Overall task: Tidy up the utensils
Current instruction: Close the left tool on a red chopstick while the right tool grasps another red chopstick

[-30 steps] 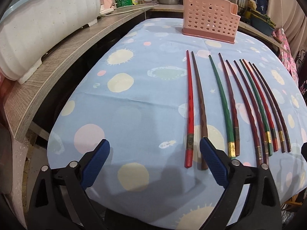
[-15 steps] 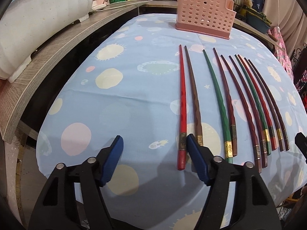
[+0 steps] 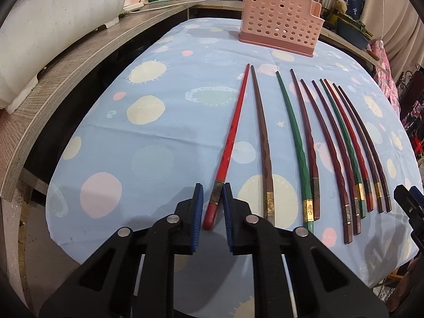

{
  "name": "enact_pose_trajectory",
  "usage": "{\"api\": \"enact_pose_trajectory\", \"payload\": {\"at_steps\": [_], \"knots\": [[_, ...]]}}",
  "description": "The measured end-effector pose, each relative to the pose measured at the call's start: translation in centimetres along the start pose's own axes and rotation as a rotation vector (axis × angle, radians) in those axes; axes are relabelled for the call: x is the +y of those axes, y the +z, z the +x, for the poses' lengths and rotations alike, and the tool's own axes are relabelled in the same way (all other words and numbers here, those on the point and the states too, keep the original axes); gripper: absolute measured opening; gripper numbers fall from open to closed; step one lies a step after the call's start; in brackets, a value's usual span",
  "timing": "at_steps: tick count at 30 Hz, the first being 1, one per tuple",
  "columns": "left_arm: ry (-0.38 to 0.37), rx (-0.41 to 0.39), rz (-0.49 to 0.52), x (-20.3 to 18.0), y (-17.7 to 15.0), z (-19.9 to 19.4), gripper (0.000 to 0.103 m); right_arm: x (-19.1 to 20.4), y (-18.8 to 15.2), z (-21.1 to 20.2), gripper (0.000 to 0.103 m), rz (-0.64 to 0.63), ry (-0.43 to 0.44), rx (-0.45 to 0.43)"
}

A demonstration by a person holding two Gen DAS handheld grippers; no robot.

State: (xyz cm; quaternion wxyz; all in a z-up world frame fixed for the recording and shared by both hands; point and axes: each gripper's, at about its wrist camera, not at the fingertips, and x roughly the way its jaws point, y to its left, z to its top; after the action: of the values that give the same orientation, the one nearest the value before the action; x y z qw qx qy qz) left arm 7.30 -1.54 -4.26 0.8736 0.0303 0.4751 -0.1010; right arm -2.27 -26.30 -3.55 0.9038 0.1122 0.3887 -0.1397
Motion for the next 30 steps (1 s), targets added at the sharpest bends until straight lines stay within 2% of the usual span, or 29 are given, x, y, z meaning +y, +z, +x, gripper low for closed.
{"api": "enact_pose_trajectory", "payload": {"at_steps": [4,6,15,22,30], "knots": [[0.013,-0.006,0.01,-0.3,-0.1,0.0,0.014,-0.1,0.1,0.6,0.061,0.004,0.016,0.014],[0.014,-0.009,0.012,-0.2,-0.2,0.0,0.015,-0.1,0.1,0.8,0.057,0.007,0.024,0.018],[0.022,-0.021,0.021,-0.3,-0.4,0.0,0.015,0.6,0.4,0.5,0.053,0.008,0.062,0.008],[0.019,-0.021,0.018,-0.3,-0.4,0.0,0.015,3.4,0.4,0.8,0.027,-0.049,0.141,0.035],[0.007,-0.018,0.012,-0.1,-0.3,-0.1,0.015,5.0,0.3,1.9,0.018,-0.075,0.172,0.066]]}}
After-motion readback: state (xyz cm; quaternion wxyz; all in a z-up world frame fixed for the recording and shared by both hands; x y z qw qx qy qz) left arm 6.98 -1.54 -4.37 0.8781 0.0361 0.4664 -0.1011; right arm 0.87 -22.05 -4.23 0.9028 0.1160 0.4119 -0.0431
